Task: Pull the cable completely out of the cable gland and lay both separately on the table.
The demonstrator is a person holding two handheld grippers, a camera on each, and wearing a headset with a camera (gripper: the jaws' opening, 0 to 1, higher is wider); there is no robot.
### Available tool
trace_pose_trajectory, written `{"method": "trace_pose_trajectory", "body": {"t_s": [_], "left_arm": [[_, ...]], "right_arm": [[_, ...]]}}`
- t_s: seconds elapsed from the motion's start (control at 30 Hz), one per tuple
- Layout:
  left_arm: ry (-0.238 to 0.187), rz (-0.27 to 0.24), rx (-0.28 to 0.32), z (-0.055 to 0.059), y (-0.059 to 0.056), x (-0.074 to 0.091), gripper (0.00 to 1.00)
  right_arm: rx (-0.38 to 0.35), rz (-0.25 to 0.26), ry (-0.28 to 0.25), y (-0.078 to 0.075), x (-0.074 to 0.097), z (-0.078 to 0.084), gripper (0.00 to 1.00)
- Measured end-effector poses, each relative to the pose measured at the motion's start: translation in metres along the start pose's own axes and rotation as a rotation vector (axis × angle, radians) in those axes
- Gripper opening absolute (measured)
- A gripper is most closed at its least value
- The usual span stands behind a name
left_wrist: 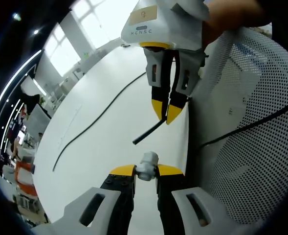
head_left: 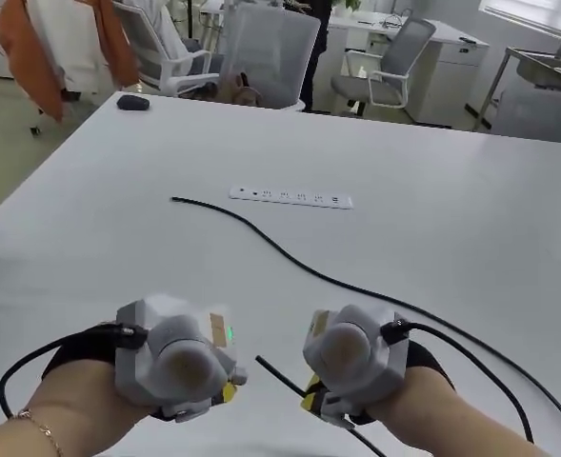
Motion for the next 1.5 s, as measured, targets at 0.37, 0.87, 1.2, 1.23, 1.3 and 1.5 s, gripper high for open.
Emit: {"method": "trace_pose_trajectory", "body": {"t_s": [0.37,0.87,1.2,1.23,1.3,1.5], "left_arm": [[0.002,0.000,0.000,0.002,0.004,0.000,0.17],[0.031,-0.009,0.040,0.011,0.009,-0.003,0.17],[0.068,-0.023,0.081,0.021,0.016,-0.005,0.17],[0.070,-0.024,0.087,0.022,0.017,-0.005,0.17],[0.076,-0.026,0.095,0.024,0.019,-0.005,0.17],[0.095,-0.014,0.106,0.028,0.019,-0.007,0.17]], "right_arm": [[-0.054,0.090,-0.169,-0.024,0.027,-0.019,0.02],[-0.261,0.157,-0.454,-0.161,0.086,-0.057,0.03],[-0.560,0.240,-0.473,-0.282,0.078,-0.013,0.03],[-0.591,0.240,-0.465,-0.287,0.073,-0.006,0.04],[-0.644,0.228,-0.447,-0.298,0.061,0.011,0.04],[-0.748,0.197,-0.390,-0.307,0.035,0.049,0.05]]}}
Point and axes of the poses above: the centre of the closed fingertips' face, and the gripper's own axes: x roughly backward along the fingers, y roughly to its left, z roughly out of its underside, the point moved 7 cm from there along x, roughly backward along the fingers, and after that the axes turned 13 degrees about -z, right-handed, at the moved point
